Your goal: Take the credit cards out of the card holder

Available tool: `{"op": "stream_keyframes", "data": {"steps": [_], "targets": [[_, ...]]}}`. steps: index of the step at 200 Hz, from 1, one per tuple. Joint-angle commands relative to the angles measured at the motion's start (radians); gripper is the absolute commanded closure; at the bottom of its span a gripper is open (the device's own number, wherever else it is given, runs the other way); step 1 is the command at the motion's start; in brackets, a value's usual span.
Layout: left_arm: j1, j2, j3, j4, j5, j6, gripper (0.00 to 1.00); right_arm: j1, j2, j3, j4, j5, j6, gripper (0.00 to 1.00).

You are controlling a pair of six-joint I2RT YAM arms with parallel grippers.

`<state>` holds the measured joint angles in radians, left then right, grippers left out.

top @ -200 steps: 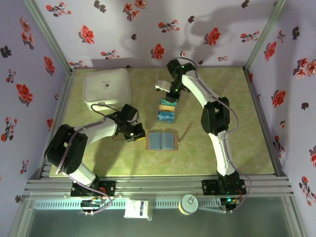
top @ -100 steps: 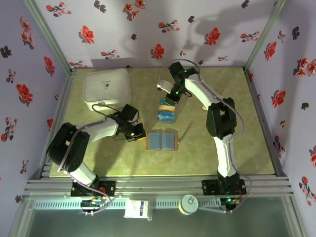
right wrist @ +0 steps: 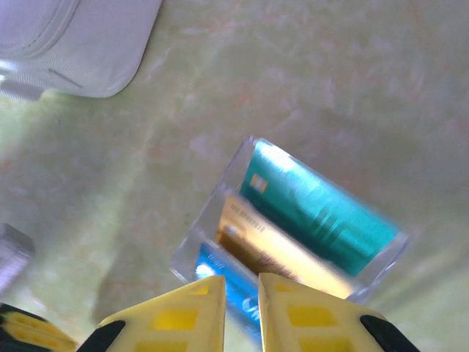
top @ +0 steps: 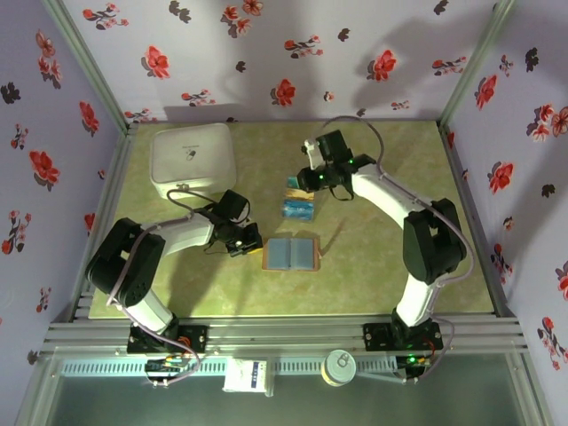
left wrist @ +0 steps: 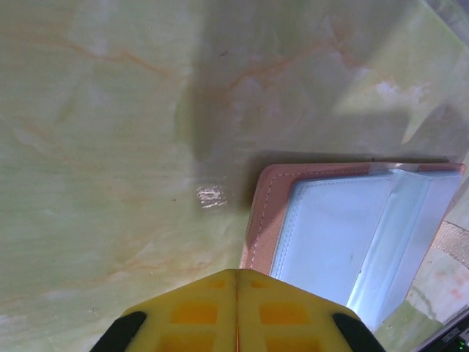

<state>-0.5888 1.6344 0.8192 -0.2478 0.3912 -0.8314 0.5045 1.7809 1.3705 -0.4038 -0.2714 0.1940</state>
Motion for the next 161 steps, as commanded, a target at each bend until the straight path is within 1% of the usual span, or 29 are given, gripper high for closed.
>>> {"op": "stream_keyframes", "data": {"steps": [1, 14, 44, 57, 72, 102, 161], "targets": [[0.005, 0.009, -0.014, 0.013, 0.021, 0.002, 0.93, 0.039, -0.046, -0.077, 0.099, -0.005, 0.302, 0.79], [0.003, 0.007, -0.014, 0.013, 0.023, 0.002, 0.93, 0.062, -0.053, -0.107, 0.086, -0.022, 0.367, 0.79], [-0.003, -0.008, -0.008, 0.013, 0.028, -0.004, 0.93, 0.12, -0.059, -0.166, 0.031, -0.017, 0.477, 0.8], [-0.006, -0.02, -0.005, 0.012, 0.029, -0.008, 0.93, 0.145, -0.065, -0.207, 0.052, -0.035, 0.514, 0.8], [-0.013, -0.018, -0.002, 0.013, 0.035, -0.01, 0.94, 0.179, -0.071, -0.254, 0.087, -0.053, 0.541, 0.79], [-0.032, -0.004, -0.005, 0.032, 0.043, -0.023, 0.94, 0.245, -0.056, -0.297, 0.098, -0.039, 0.569, 0.75], [-0.041, 0.03, -0.036, 0.073, 0.047, -0.038, 0.95, 0.324, -0.029, -0.347, 0.148, -0.038, 0.632, 0.75]]}}
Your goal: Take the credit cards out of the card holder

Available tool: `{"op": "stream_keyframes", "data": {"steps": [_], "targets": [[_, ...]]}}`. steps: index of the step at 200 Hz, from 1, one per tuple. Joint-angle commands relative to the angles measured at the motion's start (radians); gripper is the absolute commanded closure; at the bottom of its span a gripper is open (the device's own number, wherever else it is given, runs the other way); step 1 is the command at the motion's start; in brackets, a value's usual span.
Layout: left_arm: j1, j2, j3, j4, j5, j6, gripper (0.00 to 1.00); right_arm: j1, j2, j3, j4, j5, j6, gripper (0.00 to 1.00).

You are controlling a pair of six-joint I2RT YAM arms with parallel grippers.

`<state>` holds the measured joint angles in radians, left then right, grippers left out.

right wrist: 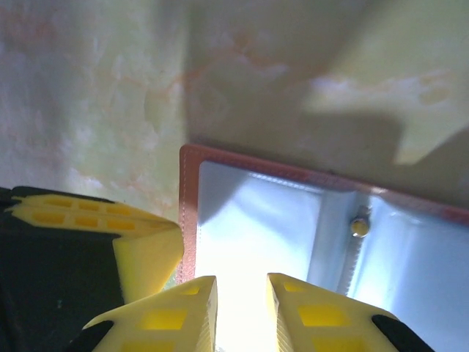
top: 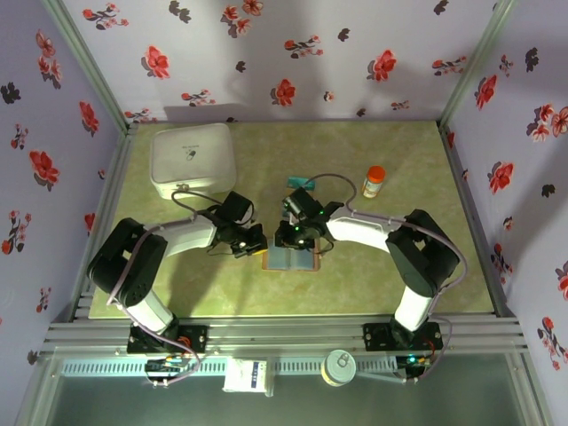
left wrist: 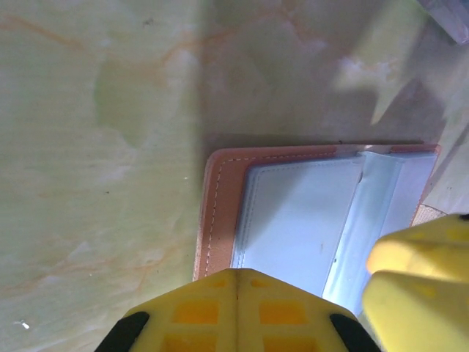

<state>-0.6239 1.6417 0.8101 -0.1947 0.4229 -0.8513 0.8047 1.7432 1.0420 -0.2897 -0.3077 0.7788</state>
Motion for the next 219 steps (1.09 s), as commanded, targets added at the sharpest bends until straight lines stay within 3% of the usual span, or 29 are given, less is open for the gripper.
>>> {"op": "stream_keyframes", "data": {"steps": [1, 70, 219], "targets": [[-0.005, 0.023, -0.026, 0.02, 0.016, -0.019, 0.95, 0.023, 0.01, -0.018, 0.034, -0.002, 0.048, 0.74], [-0.005, 0.028, -0.037, 0.001, -0.001, -0.011, 0.96, 0.057, 0.05, -0.031, 0.051, -0.003, 0.07, 0.76], [-0.005, 0.02, -0.016, -0.023, -0.015, 0.002, 0.97, 0.057, 0.008, -0.024, -0.109, 0.128, 0.03, 0.76]]}}
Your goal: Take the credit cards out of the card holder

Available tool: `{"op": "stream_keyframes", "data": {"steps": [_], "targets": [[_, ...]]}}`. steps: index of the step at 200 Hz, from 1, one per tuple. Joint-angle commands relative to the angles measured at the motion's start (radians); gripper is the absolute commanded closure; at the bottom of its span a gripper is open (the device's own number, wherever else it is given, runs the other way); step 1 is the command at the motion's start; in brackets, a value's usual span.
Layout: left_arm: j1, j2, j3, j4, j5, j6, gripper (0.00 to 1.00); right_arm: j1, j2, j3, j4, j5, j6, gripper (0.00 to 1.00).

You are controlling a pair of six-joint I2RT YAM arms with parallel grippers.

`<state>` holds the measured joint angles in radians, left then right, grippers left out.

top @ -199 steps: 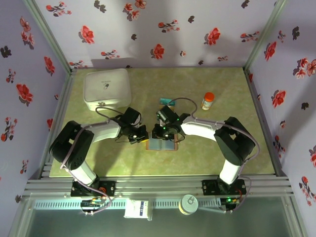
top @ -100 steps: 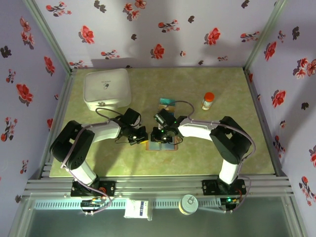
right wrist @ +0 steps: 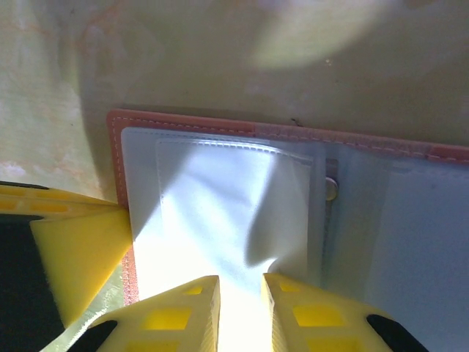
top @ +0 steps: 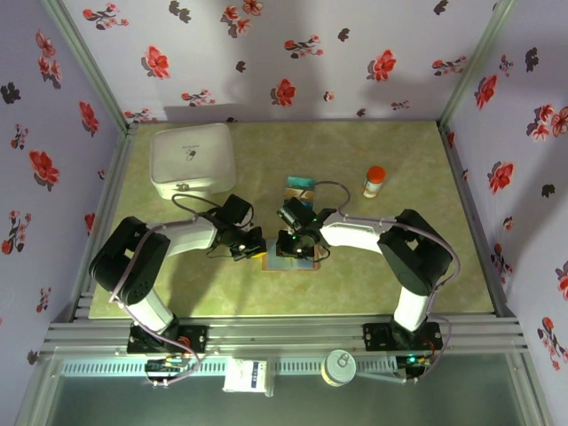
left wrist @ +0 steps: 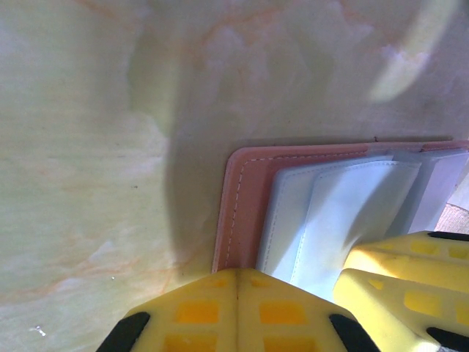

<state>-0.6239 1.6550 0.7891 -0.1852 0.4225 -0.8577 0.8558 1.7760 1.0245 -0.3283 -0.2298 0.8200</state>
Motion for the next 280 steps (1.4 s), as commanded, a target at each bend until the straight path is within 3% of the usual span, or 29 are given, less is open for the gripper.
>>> {"op": "stream_keyframes", "data": {"steps": [1, 47, 83, 143, 157, 161, 165, 186, 194, 229, 280], "targets": [[-0.005, 0.006, 0.004, -0.033, -0.014, 0.01, 0.96, 0.005, -0.025, -0.006, -0.07, 0.05, -0.012, 0.76], [0.008, -0.039, 0.031, -0.101, -0.059, 0.043, 0.93, 0.006, -0.083, -0.009, -0.087, 0.098, -0.041, 0.71], [0.051, -0.092, 0.058, -0.196, -0.12, 0.099, 0.78, -0.003, -0.147, 0.008, -0.191, 0.221, -0.101, 0.63], [0.148, -0.186, 0.09, -0.297, -0.235, 0.205, 0.32, -0.075, -0.271, 0.013, -0.328, 0.383, -0.176, 0.3], [0.168, -0.205, 0.093, -0.307, -0.265, 0.226, 0.23, -0.107, -0.317, -0.012, -0.322, 0.391, -0.185, 0.15], [0.173, -0.21, 0.093, -0.307, -0.273, 0.231, 0.21, -0.123, -0.334, -0.022, -0.321, 0.394, -0.185, 0.04], [0.179, -0.214, 0.093, -0.31, -0.279, 0.235, 0.19, -0.131, -0.344, -0.029, -0.321, 0.396, -0.187, 0.01], [0.209, -0.223, 0.096, -0.309, -0.31, 0.259, 0.11, -0.197, -0.416, -0.068, -0.321, 0.408, -0.208, 0.01], [0.222, -0.221, 0.099, -0.309, -0.324, 0.266, 0.01, -0.221, -0.441, -0.081, -0.323, 0.424, -0.224, 0.01], [0.272, -0.208, 0.116, -0.315, -0.389, 0.317, 0.0, -0.334, -0.535, -0.153, -0.294, 0.517, -0.292, 0.01], [0.327, -0.197, 0.103, -0.267, -0.64, 0.439, 0.0, -0.466, -0.563, -0.289, -0.061, 0.713, -0.431, 0.01]]}}
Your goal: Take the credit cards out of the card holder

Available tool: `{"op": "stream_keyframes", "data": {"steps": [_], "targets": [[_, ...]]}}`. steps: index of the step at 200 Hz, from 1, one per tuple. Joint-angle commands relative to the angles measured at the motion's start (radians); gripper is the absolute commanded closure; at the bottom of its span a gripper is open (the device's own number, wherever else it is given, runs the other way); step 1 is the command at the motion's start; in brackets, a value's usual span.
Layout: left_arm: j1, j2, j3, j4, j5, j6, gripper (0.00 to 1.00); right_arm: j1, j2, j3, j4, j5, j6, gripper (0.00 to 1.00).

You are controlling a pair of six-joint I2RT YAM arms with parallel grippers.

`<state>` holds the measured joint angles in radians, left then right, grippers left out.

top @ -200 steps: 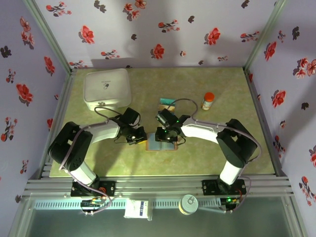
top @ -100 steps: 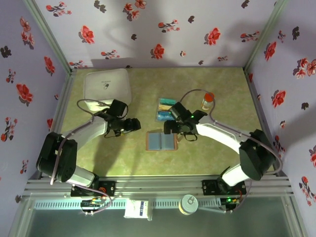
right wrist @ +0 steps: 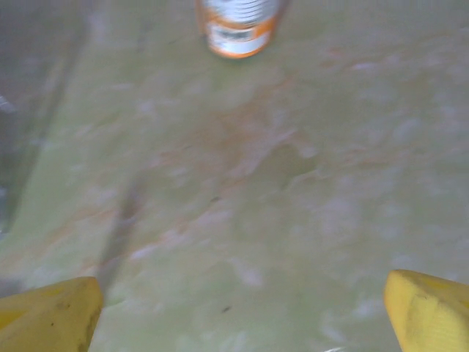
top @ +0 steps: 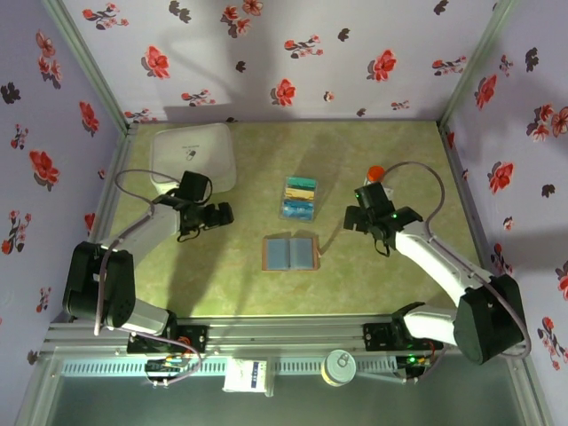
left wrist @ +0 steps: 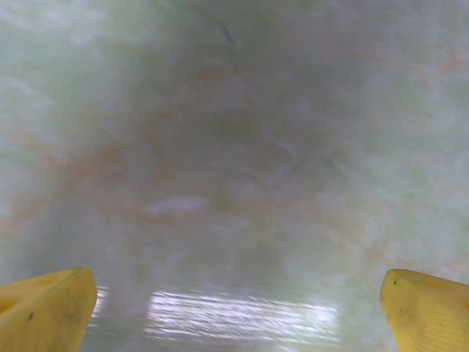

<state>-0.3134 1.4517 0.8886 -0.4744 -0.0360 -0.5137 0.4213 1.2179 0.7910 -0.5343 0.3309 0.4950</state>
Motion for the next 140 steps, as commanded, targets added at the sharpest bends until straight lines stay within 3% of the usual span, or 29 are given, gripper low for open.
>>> {"op": "stream_keyframes", "data": {"steps": [1, 20, 59, 99, 140], "targets": [[0.017, 0.007, 0.002, 0.024, -0.185, 0.098, 0.0, -0.032, -0.005, -0.06, 0.154, 0.158, -0.109, 0.01], [0.019, -0.003, -0.02, 0.076, -0.299, 0.152, 0.0, -0.05, 0.011, -0.109, 0.286, 0.235, -0.17, 0.01], [0.033, -0.004, -0.029, 0.172, -0.451, 0.255, 0.0, -0.102, 0.046, -0.115, 0.46, 0.246, -0.306, 0.01], [0.058, -0.005, -0.093, 0.401, -0.507, 0.431, 0.0, -0.123, 0.079, -0.293, 0.896, 0.255, -0.504, 0.01], [0.093, -0.008, -0.267, 0.795, -0.465, 0.591, 0.0, -0.166, 0.141, -0.373, 1.107, 0.231, -0.525, 0.01]]}}
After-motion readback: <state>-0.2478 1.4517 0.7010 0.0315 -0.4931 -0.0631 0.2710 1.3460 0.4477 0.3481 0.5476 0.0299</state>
